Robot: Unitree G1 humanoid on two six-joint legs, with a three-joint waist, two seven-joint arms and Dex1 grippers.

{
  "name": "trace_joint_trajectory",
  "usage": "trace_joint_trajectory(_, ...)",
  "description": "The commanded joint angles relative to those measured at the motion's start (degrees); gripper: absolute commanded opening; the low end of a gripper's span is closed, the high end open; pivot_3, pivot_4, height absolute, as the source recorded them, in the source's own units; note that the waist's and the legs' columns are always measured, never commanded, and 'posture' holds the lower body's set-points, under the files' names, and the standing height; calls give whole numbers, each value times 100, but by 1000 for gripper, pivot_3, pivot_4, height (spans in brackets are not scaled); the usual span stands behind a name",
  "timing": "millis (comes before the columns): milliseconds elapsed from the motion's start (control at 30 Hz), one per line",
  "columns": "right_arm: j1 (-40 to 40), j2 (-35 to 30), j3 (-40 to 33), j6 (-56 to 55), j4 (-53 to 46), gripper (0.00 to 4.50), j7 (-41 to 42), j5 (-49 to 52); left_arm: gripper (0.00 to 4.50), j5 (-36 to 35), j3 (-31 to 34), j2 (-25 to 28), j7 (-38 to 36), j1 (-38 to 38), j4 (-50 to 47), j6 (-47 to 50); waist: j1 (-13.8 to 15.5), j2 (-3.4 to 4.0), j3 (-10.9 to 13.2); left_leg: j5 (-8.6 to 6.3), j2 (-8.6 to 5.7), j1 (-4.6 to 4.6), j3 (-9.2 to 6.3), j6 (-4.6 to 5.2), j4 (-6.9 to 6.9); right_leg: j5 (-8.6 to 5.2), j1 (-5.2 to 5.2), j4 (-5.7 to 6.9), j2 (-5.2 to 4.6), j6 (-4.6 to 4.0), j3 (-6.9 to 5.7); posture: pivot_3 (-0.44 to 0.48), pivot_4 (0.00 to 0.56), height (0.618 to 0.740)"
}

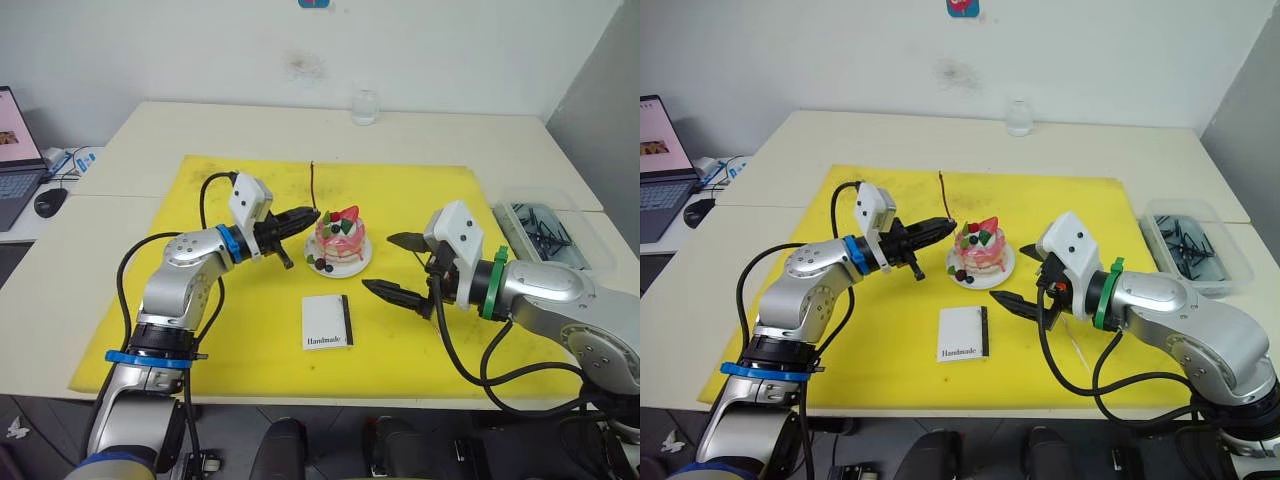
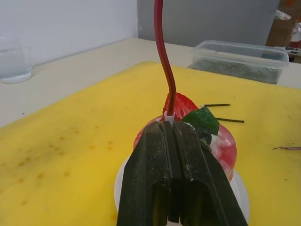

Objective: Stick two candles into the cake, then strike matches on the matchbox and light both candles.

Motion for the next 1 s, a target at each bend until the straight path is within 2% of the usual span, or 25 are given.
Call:
trace_joint_trajectory(33, -76, 22, -151, -12, -205, 4481, 46, -46, 0, 114, 101, -82, 34, -117, 27, -230, 0, 0, 0, 0, -1, 0, 0, 0, 1, 0, 0, 1, 0, 0, 1, 0, 150, 740)
trace_joint_trajectory(467, -1, 10, -138, 29, -270, 4481, 64, -92, 0, 621, -36, -257, -146, -156, 696, -789, -1, 0, 0, 0, -1, 2, 1, 0, 1, 0, 0, 5, 2, 0, -1, 0, 150, 740)
trace_joint_trajectory(967, 124, 3, -163, 65, -344, 4481, 81, -209, 0, 801, -55, -469, -27, -54, 646, -721, -1, 0, 0, 0, -1, 4, 1, 0, 6, 1, 4, 9, 1, 1, -1, 0, 150, 740)
trace_joint_trajectory(1000, 137, 0, -170, 65, -347, 4498, 84, -215, 281, 768, -24, -468, -14, -67, 608, -673, -1, 0, 0, 0, -1, 4, 1, 0, 7, 1, 4, 9, 1, 2, -1, 0, 150, 740)
